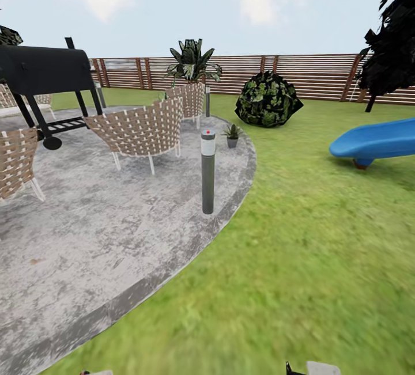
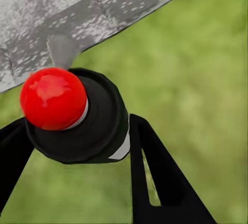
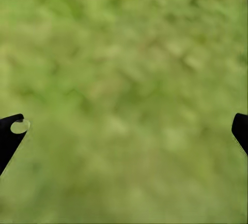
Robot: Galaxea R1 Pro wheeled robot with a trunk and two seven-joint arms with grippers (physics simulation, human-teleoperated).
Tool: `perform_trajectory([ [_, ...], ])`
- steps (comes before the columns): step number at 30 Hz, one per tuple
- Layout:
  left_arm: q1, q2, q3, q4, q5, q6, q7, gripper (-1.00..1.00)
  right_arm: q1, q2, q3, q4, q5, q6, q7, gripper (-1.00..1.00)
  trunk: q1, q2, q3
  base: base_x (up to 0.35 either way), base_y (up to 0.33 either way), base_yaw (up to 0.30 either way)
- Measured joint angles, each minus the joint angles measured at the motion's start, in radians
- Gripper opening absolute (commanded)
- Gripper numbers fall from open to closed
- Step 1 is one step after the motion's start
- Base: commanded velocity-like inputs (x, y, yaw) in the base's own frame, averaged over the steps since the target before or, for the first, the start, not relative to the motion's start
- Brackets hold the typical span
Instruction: Pick up the pesticide atomizer in the garden and spray insectifuge to fully cover both potted plants in the garden.
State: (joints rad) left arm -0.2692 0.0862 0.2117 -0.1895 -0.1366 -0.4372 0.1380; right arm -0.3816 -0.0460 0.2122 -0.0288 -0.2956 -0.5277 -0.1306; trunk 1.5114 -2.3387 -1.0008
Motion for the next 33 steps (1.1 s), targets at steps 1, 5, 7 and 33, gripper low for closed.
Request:
perform_trajectory([
  [1, 0.000, 0.000, 0.000, 0.000, 0.000, 0.000, 0.000, -1.00, 0.000, 0.000, 0.000, 0.000, 0.000, 0.000, 0.000, 1.00, 0.000, 0.000, 0.000, 0.340, 0.000, 0.000],
  [5, 0.000, 0.000, 0.000, 0.001, 0.000, 0.000, 0.000, -1.00, 0.000, 0.000, 0.000, 0.000, 0.000, 0.000, 0.000, 1.00, 0.000, 0.000, 0.000, 0.340, 0.000, 0.000],
  [7, 0.000, 0.000, 0.000, 0.001, 0.000, 0.000, 0.000, -1.00, 0.000, 0.000, 0.000, 0.000, 0.000, 0.000, 0.000, 1.00, 0.000, 0.000, 0.000, 0.340, 0.000, 0.000],
  [33, 0.000, 0.000, 0.000, 0.000, 0.000, 0.000, 0.000, -1.00, 0.000, 0.000, 0.000, 0.000, 0.000, 0.001, 0.000, 1.00, 0.000, 0.000, 0.000, 0.340, 0.000, -0.076],
])
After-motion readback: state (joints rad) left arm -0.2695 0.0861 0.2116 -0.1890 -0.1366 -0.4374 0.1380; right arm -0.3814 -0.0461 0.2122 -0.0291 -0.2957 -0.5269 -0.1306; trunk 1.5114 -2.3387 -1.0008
